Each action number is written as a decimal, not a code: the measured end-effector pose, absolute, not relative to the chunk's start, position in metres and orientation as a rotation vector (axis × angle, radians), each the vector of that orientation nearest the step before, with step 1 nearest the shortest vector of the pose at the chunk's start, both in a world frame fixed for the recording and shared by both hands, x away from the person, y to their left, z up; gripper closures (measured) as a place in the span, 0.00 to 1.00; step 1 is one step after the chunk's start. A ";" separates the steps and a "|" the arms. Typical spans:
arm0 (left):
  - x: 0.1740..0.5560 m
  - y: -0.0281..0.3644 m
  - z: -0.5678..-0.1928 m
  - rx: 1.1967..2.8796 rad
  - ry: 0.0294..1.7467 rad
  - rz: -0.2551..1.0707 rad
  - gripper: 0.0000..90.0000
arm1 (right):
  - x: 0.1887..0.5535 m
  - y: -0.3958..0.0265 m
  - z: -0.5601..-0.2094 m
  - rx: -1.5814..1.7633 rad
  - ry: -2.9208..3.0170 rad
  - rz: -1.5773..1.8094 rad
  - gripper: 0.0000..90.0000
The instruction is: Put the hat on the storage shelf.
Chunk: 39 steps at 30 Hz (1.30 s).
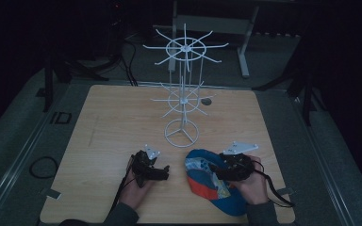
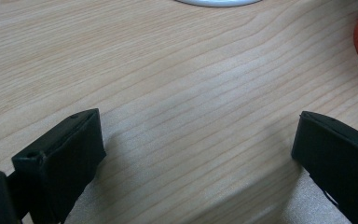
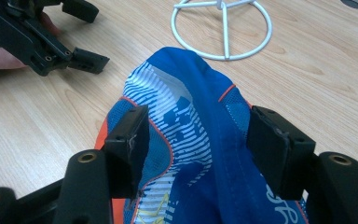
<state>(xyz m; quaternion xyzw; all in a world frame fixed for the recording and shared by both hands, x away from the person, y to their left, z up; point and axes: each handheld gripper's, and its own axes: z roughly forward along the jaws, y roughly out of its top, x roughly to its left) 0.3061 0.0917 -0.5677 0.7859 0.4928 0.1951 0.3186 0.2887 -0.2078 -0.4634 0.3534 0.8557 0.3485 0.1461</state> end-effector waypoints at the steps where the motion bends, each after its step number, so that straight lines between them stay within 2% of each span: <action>1: 0.306 0.092 -0.568 2.067 1.296 0.512 0.03 | 0.290 -0.208 -0.463 1.017 2.467 1.007 0.43; 18: 0.306 0.092 -0.567 2.069 1.296 0.511 0.03 | 0.305 -0.204 -0.455 1.015 2.512 0.998 0.43; 39: 0.306 0.092 -0.568 2.064 1.297 0.514 0.03 | 0.328 -0.191 -0.464 0.979 2.627 0.882 0.43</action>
